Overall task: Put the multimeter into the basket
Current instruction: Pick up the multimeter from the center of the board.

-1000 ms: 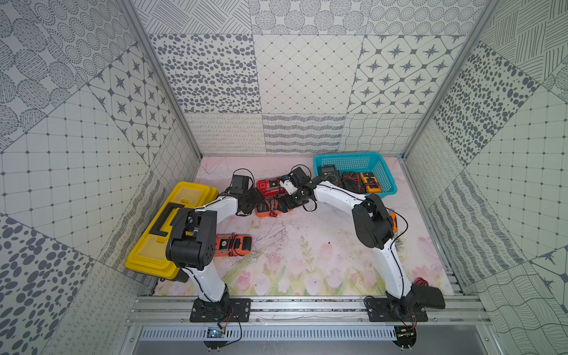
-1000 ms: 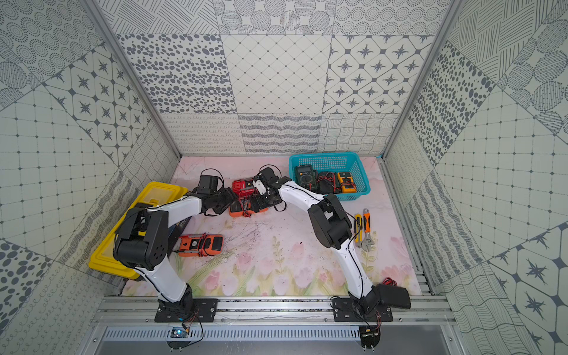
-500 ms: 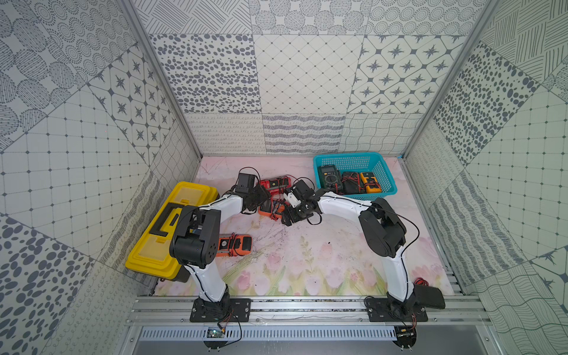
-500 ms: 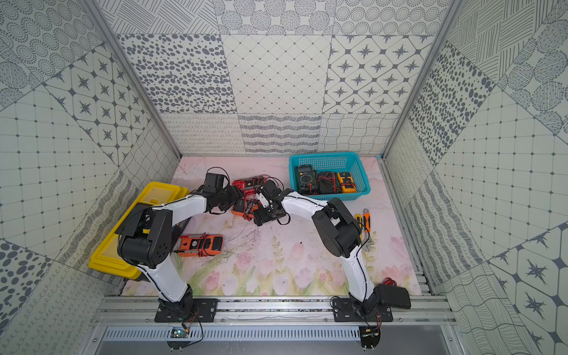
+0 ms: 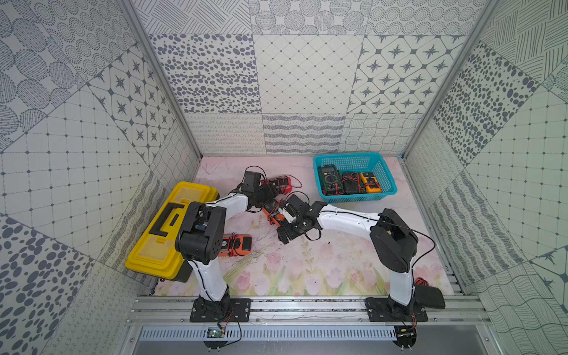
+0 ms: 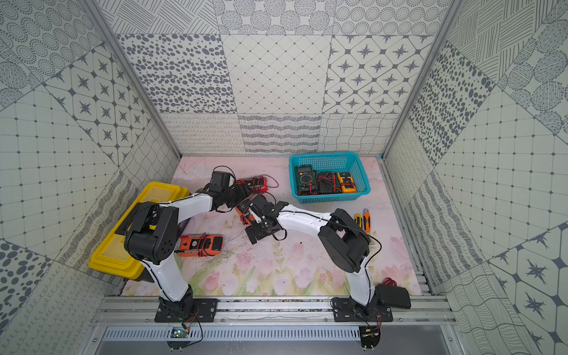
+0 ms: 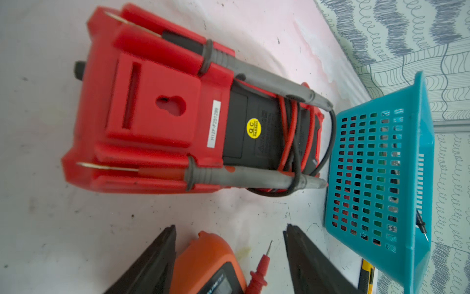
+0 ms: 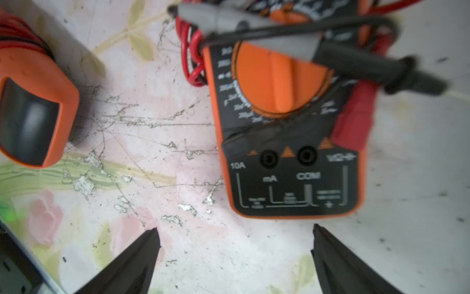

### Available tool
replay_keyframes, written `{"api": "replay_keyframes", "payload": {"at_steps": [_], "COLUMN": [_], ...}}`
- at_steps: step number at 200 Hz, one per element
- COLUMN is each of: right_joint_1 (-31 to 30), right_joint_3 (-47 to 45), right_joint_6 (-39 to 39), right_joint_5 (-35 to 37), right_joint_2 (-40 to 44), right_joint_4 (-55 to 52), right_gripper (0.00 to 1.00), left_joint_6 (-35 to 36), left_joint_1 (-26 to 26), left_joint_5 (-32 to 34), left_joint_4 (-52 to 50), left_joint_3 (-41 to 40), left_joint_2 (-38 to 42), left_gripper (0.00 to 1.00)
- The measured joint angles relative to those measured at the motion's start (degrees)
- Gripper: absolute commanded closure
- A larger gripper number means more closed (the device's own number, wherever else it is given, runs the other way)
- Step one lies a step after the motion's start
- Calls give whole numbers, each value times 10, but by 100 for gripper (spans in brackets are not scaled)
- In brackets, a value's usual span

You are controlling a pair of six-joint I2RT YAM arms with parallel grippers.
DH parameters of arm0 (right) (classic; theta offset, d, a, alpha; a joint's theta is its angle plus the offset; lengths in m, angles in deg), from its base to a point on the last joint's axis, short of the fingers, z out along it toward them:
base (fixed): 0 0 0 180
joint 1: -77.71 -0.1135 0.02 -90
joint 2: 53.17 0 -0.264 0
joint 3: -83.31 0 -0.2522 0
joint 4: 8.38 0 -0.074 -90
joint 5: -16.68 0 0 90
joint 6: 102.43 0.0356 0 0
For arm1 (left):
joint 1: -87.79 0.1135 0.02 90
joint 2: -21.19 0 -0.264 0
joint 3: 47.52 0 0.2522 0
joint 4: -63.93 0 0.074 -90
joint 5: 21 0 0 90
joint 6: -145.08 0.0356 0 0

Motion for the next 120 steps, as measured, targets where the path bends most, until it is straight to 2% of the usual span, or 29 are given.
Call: {"api": "replay_keyframes", "payload": {"at_steps": [42,120], "right_joint_1": [8,27], "right_joint_3": [42,181], "right_joint_6": [-28,-108], "right_joint_5": [59,50], "right_joint_2": [2,-102], "right_joint_4": [-23,-23], "right_gripper": [1,1], "left_joint_6": [0,-7], "left_joint_1": [1,35], "left_joint_5": [-15,14], "left_joint_4": [-2,-13], "left_joint_3": [5,-72], "left_joint_2": [4,113], "left_gripper": [25,21]}}
